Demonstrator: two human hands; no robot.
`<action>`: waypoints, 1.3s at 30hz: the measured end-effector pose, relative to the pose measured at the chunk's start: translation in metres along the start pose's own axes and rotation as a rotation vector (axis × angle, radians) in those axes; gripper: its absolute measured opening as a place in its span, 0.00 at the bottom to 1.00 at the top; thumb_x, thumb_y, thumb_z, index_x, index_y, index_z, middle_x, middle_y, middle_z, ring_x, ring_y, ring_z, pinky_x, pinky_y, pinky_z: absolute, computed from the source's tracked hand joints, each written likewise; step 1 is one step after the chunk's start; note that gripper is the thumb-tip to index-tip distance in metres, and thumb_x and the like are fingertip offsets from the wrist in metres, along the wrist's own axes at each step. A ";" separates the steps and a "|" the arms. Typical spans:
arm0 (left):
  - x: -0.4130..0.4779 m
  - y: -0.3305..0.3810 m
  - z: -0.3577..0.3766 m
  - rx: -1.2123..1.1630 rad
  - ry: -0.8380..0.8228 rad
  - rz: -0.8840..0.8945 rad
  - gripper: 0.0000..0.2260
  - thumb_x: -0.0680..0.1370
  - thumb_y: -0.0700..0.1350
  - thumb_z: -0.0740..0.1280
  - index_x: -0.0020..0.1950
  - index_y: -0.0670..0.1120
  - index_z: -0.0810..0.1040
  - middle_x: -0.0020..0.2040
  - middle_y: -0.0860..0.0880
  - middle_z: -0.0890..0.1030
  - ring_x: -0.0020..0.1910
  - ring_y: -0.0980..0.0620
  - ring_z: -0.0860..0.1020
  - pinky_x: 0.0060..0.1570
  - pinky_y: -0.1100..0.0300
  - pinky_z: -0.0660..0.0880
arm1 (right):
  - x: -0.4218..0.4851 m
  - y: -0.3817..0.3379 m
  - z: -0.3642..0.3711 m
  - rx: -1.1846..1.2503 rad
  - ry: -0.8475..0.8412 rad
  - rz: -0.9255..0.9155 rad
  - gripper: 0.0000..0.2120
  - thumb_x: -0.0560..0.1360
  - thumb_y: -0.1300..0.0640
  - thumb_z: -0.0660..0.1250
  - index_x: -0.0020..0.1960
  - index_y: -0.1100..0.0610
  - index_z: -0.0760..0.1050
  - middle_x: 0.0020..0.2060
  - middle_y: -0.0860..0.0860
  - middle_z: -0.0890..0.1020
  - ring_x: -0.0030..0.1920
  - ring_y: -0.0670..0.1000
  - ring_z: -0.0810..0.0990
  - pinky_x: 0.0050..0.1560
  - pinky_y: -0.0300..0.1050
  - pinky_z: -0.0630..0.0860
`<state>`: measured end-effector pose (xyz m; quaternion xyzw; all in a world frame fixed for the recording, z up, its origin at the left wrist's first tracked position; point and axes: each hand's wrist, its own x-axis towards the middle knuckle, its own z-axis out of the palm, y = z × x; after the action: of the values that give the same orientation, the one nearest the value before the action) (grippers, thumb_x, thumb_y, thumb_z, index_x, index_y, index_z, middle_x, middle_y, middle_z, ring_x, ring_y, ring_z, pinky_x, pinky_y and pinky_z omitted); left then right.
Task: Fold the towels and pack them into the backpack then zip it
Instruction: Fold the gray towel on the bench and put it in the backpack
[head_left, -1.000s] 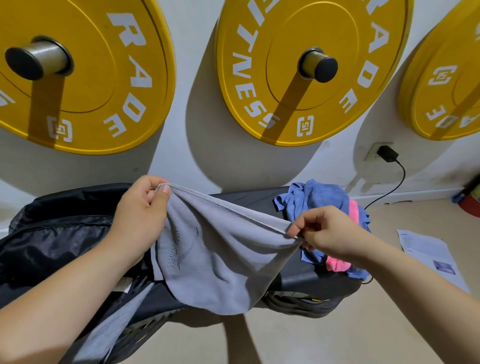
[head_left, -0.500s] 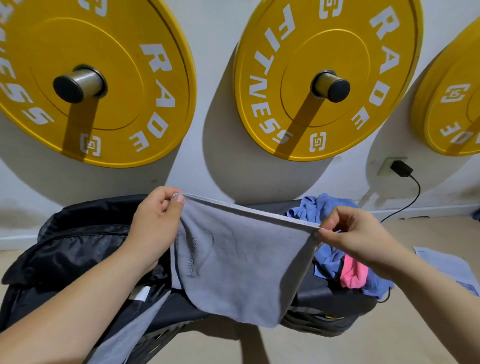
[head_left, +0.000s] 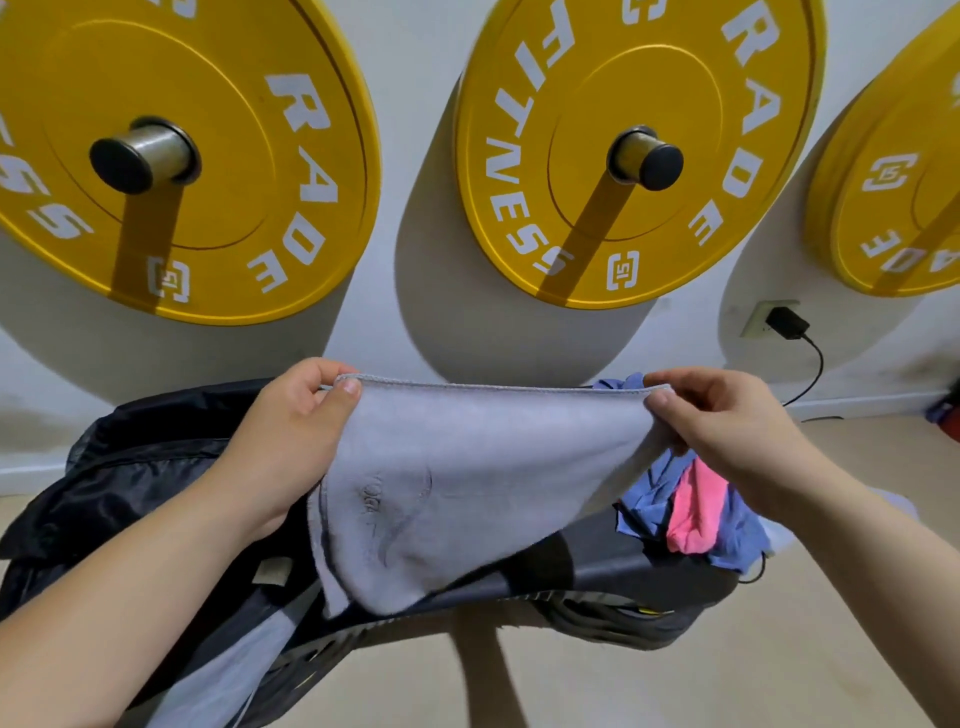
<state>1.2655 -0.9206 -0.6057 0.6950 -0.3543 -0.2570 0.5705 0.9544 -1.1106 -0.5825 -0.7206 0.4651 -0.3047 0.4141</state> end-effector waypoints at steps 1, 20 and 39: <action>0.002 -0.002 0.000 0.020 0.007 0.000 0.10 0.77 0.56 0.65 0.52 0.53 0.80 0.50 0.34 0.82 0.42 0.44 0.77 0.46 0.48 0.73 | 0.002 0.001 0.003 -0.050 0.007 0.003 0.05 0.80 0.59 0.68 0.50 0.56 0.83 0.36 0.54 0.82 0.31 0.51 0.74 0.34 0.42 0.73; 0.027 -0.020 0.018 0.259 0.061 0.024 0.06 0.82 0.50 0.65 0.49 0.52 0.79 0.42 0.45 0.83 0.37 0.49 0.76 0.44 0.53 0.73 | 0.034 0.027 0.037 0.047 0.163 0.052 0.06 0.81 0.61 0.61 0.47 0.60 0.76 0.33 0.53 0.76 0.34 0.51 0.72 0.35 0.44 0.70; 0.077 -0.078 0.040 0.510 0.059 -0.200 0.10 0.80 0.43 0.66 0.39 0.48 0.76 0.30 0.48 0.79 0.35 0.43 0.82 0.34 0.59 0.71 | 0.084 0.075 0.092 0.007 0.028 0.324 0.08 0.77 0.62 0.64 0.40 0.60 0.76 0.27 0.52 0.71 0.25 0.52 0.68 0.27 0.39 0.64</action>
<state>1.2977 -0.9976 -0.6867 0.8549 -0.3204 -0.1944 0.3588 1.0310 -1.1756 -0.6877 -0.6305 0.5800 -0.2455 0.4537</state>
